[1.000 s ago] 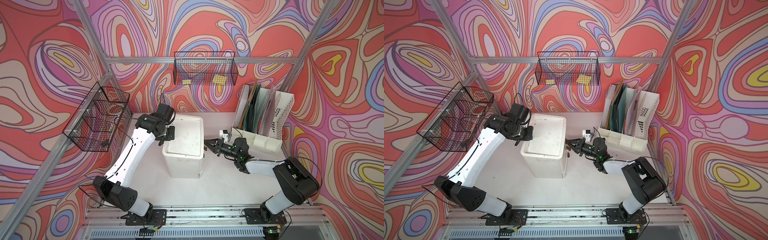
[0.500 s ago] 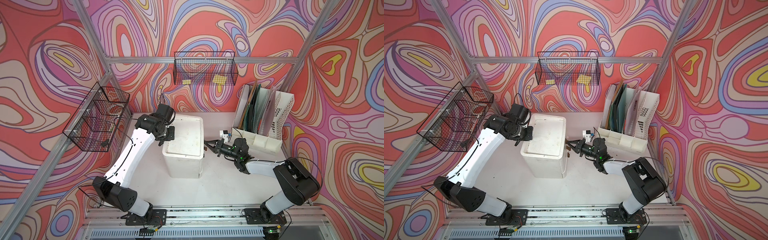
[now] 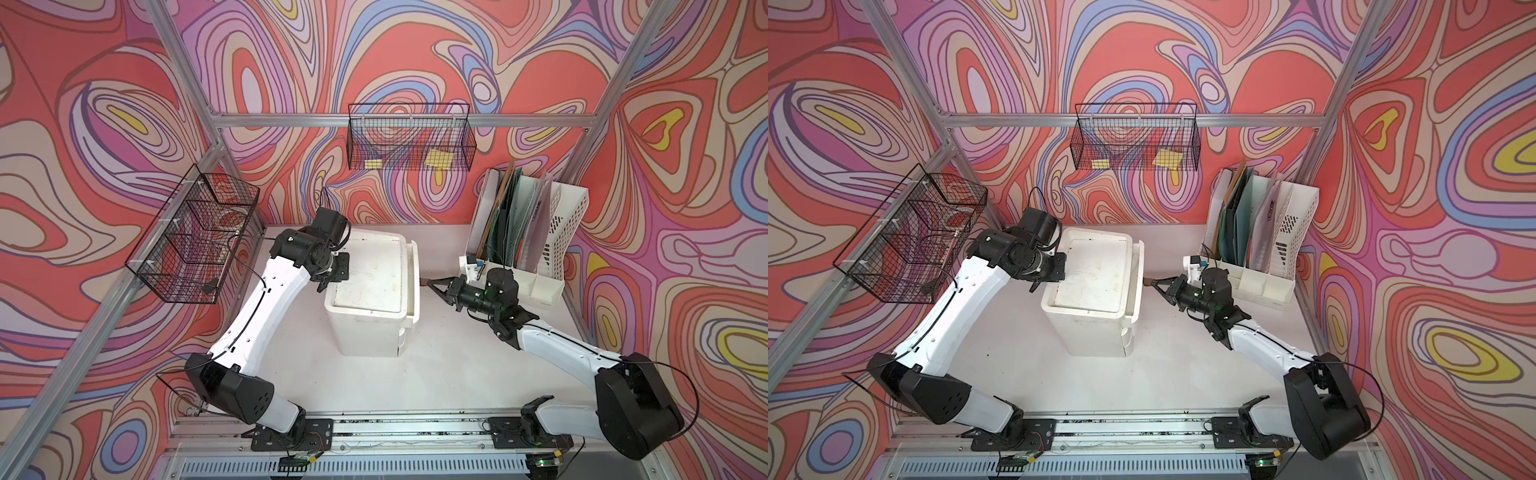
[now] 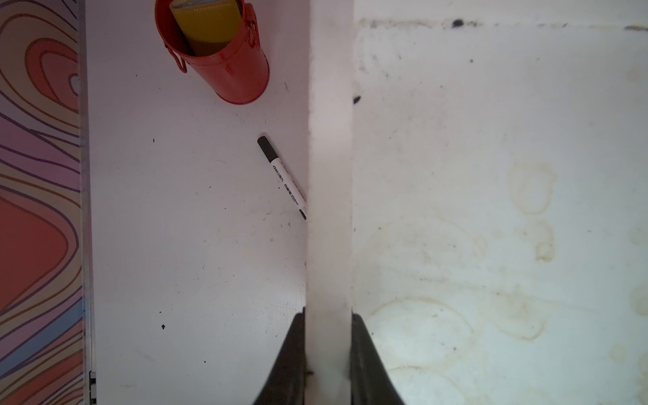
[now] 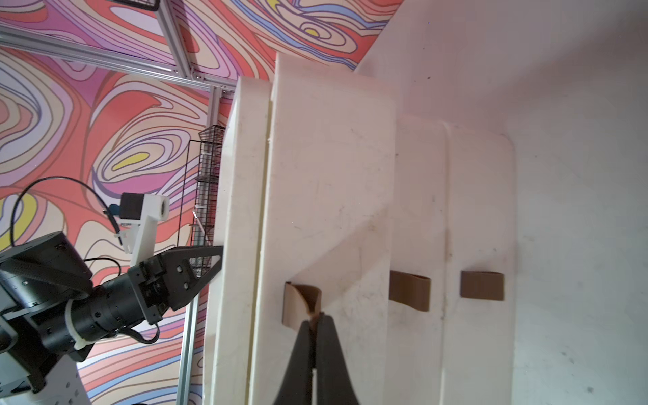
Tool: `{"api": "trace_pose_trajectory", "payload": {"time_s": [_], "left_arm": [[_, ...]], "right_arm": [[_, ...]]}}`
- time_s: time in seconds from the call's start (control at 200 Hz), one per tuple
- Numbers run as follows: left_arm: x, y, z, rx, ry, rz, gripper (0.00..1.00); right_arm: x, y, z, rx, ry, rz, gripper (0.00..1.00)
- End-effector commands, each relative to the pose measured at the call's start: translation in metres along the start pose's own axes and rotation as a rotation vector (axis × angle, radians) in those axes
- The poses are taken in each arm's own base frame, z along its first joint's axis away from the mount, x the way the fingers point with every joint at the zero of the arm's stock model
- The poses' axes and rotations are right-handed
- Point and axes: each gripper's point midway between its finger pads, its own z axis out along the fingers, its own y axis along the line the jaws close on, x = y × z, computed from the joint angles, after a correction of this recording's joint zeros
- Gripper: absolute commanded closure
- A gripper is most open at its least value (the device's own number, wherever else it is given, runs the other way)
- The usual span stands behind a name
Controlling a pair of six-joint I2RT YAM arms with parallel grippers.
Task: Take the microphone out of the drawer
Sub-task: Open the drawer in the storage box.
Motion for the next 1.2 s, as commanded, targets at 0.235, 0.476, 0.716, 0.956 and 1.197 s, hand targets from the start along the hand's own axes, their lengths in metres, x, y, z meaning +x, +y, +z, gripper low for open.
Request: {"api": "trace_pose_trajectory", "payload": {"time_s": [0.235, 0.476, 0.716, 0.956, 1.197], "left_arm": [[-0.010, 0.001, -0.019, 0.014, -0.085, -0.005, 1.00], [-0.010, 0.003, -0.019, 0.005, -0.086, -0.003, 1.00], [-0.009, 0.004, -0.018, -0.001, -0.086, -0.001, 1.00], [-0.009, 0.004, -0.017, 0.000, -0.087, -0.006, 1.00], [-0.008, 0.003, -0.016, 0.005, -0.086, -0.010, 1.00]], "right_arm": [[-0.028, -0.020, -0.034, 0.215, -0.063, -0.060, 1.00], [-0.040, -0.025, -0.056, 0.298, -0.124, -0.079, 1.00], [-0.052, -0.030, -0.075, 0.385, -0.179, -0.107, 1.00], [-0.057, -0.030, -0.081, 0.434, -0.192, -0.118, 1.00], [-0.066, -0.031, -0.097, 0.548, -0.226, -0.155, 1.00]]}}
